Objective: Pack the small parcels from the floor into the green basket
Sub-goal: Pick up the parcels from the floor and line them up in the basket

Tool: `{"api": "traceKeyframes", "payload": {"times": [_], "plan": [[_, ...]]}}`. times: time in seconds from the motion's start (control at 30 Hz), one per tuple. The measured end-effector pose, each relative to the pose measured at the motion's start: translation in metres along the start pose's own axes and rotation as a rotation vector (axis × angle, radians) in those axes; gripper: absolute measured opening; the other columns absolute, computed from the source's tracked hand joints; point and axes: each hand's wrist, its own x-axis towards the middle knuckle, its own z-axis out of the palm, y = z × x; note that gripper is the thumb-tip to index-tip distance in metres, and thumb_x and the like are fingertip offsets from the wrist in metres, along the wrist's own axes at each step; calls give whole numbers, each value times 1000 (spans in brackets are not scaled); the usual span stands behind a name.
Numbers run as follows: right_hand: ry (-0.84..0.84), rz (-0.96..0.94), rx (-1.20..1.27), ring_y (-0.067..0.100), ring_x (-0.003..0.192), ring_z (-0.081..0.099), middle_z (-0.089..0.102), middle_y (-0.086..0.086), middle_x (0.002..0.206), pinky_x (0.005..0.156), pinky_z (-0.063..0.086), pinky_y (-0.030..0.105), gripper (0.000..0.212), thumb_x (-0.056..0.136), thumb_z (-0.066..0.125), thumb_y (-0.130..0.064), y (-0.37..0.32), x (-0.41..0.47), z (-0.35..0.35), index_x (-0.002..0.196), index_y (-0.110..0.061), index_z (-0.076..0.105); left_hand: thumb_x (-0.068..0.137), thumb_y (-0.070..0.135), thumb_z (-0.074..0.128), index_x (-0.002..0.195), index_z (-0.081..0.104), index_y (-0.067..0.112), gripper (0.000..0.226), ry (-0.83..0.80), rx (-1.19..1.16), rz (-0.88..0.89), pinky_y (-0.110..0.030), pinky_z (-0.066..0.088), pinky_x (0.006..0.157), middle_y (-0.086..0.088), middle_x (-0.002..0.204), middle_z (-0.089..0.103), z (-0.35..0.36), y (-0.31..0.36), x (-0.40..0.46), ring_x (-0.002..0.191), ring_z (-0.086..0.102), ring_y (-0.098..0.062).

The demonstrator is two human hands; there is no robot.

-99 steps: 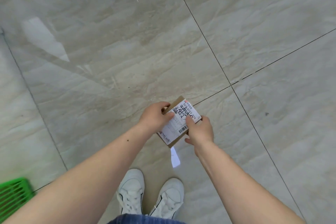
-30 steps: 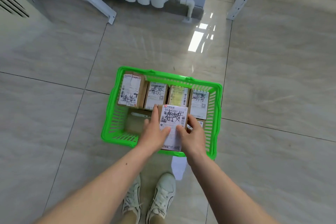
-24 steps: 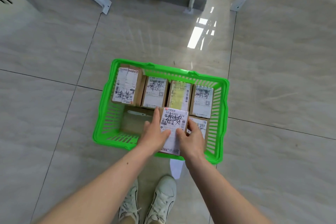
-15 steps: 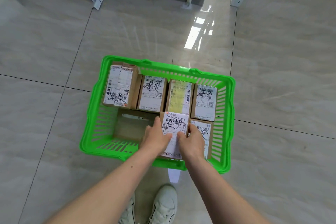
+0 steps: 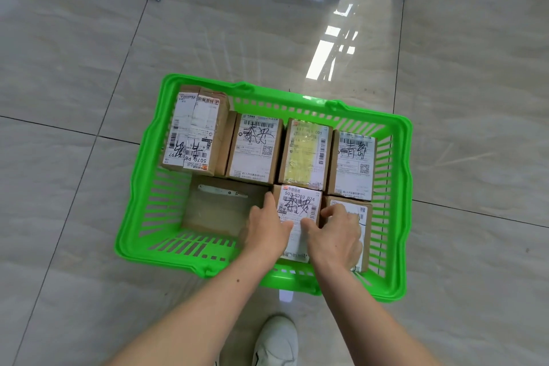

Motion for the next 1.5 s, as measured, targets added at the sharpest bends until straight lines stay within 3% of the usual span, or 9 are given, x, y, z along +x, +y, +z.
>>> {"api": "traceKeyframes", "payload": {"times": [0.17, 0.33, 0.47, 0.7, 0.87, 1.07, 1.27, 1.37, 1.5], "plan": [[80, -61, 76, 25, 110, 55, 58, 1, 110, 97, 38, 41, 31, 78, 74, -31, -20, -12, -4, 102, -24, 56, 84, 40, 67, 125, 49, 12, 53, 7, -54, -5, -39, 47, 94, -13, 124, 59, -23, 0, -5, 118, 56, -32], [-32, -313, 287, 21, 101, 61, 65, -1, 107, 92, 47, 39, 20, 87, 64, -29, -96, -37, -1, 104, -19, 62, 92, 31, 58, 92, 60, 16, 15, 486, -285, 42, -35, 43, 77, -5, 99, 62, -94, -10, -17, 92, 59, -26], [-267, -413, 326, 19, 115, 61, 66, 1, 125, 102, 46, 38, 40, 88, 66, -34, -146, -52, 11, 123, -16, 62, 87, 22, 65, 96, 62, 8, 17, 725, -362, 56, -33, 35, 83, -13, 106, 58, -146, -27, 1, 100, 52, -33], [-351, -374, 274, 24, 117, 61, 67, 8, 124, 95, 44, 31, 47, 89, 67, -35, -168, -43, 28, 126, -6, 60, 89, 14, 61, 128, 52, 6, 41, 584, -182, 111, -30, 30, 98, -14, 131, 53, -166, -36, 40, 124, 43, -32], [-374, -372, 312, 22, 86, 65, 71, 3, 88, 78, 49, 32, 23, 90, 66, -29, -170, -37, 41, 103, -11, 73, 90, 14, 60, 122, 55, 9, 33, 563, -51, 103, -37, 39, 90, -11, 125, 61, -166, -32, 48, 117, 48, -32], [-389, -397, 277, 21, 88, 68, 75, 1, 93, 75, 52, 31, 20, 87, 60, -15, -161, -37, 32, 101, -17, 74, 83, 25, 68, 114, 59, 14, 34, 582, -225, -21, -39, 47, 80, -6, 110, 66, -157, -36, 31, 107, 59, -29], [-426, -469, 179, 16, 83, 67, 72, -5, 89, 69, 53, 28, 39, 83, 49, -3, -133, -44, -2, 106, -25, 72, 84, 31, 70, 151, 17, 11, 87, 438, -364, -171, -40, 46, 90, -13, 134, 57, -135, -32, -16, 121, 56, -33], [-458, -541, 87, 20, 84, 67, 72, 1, 94, 73, 56, 30, 41, 81, 45, -1, -120, -47, -3, 103, -23, 73, 80, 28, 74, 151, -10, 28, 110, 337, -413, -242, -41, 54, 89, -13, 123, 66, -120, -46, -22, 103, 67, -35], [-474, -601, -66, 28, 99, 64, 69, 10, 107, 85, 53, 37, 37, 82, 47, -4, -106, -48, 12, 106, -17, 72, 70, 30, 78, 129, 27, 33, 78, 218, -425, -281, -46, 60, 74, -5, 109, 72, -103, -68, -18, 82, 73, -34]]}}
